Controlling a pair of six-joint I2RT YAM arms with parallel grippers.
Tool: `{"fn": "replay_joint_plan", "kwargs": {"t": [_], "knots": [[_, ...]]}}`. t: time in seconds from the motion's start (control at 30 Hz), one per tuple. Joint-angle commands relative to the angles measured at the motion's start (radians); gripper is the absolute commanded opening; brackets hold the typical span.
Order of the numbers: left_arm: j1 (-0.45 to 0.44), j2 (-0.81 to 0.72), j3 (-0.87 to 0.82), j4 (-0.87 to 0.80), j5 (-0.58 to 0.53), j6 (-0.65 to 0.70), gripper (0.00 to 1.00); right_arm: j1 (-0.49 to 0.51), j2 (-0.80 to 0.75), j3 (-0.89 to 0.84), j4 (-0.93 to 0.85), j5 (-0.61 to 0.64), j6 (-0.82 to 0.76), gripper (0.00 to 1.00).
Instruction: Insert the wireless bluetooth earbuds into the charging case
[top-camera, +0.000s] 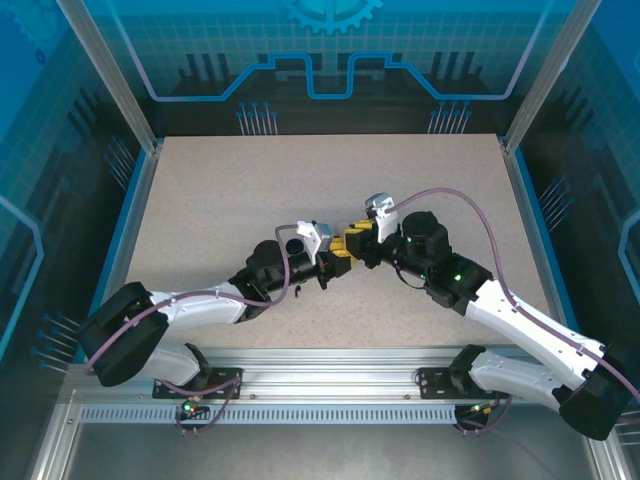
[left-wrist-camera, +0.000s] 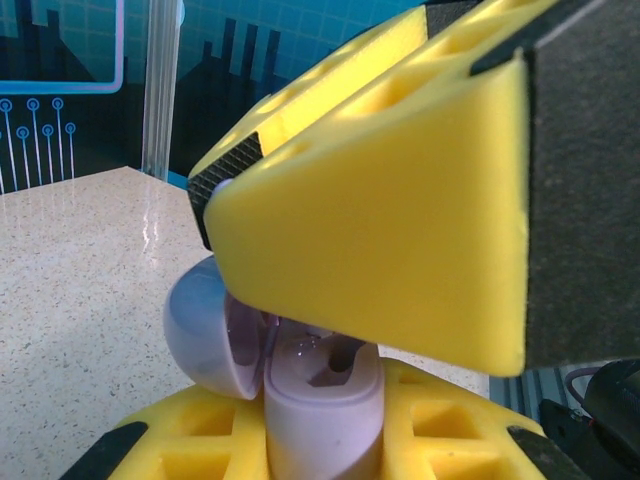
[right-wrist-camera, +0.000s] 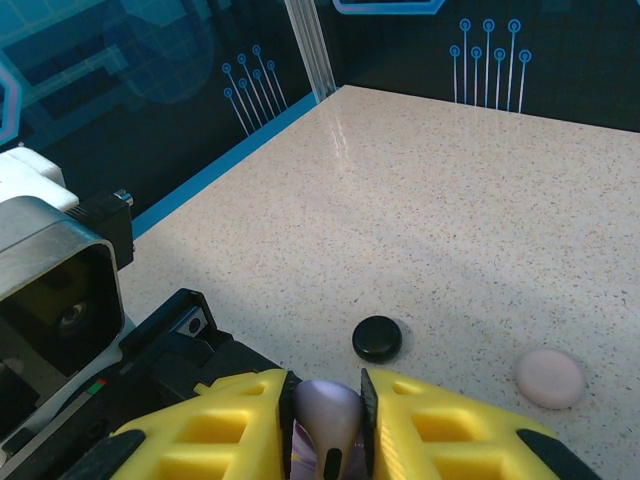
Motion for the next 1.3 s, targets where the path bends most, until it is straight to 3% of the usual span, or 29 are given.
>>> {"fn": "replay_joint_plan", "kwargs": {"t": [0.0,0.6,0.8,1.1,1.27], "knots": [[-0.004,-0.002,0.038,0.068,0.011,-0.008,0.03,-0.003,0.012,-0.006,-0.032,-0.003,-0.006,0.27],[-0.003,0.006,0.035,0.081,0.013,-0.014,0.03,-0.003,0.011,0.011,-0.042,-0.006,-0.001,0.30],[-0.003,0.010,0.035,0.085,0.015,-0.015,0.03,-0.010,0.012,0.087,-0.102,0.005,0.017,0.42],[-0.003,0.010,0.029,0.087,0.010,-0.005,0.03,-0.013,0.026,0.235,-0.270,0.034,0.027,0.54],[-0.004,0.012,0.024,0.091,0.006,0.006,0.03,-0.023,0.030,0.347,-0.461,0.069,0.051,0.53]]}}
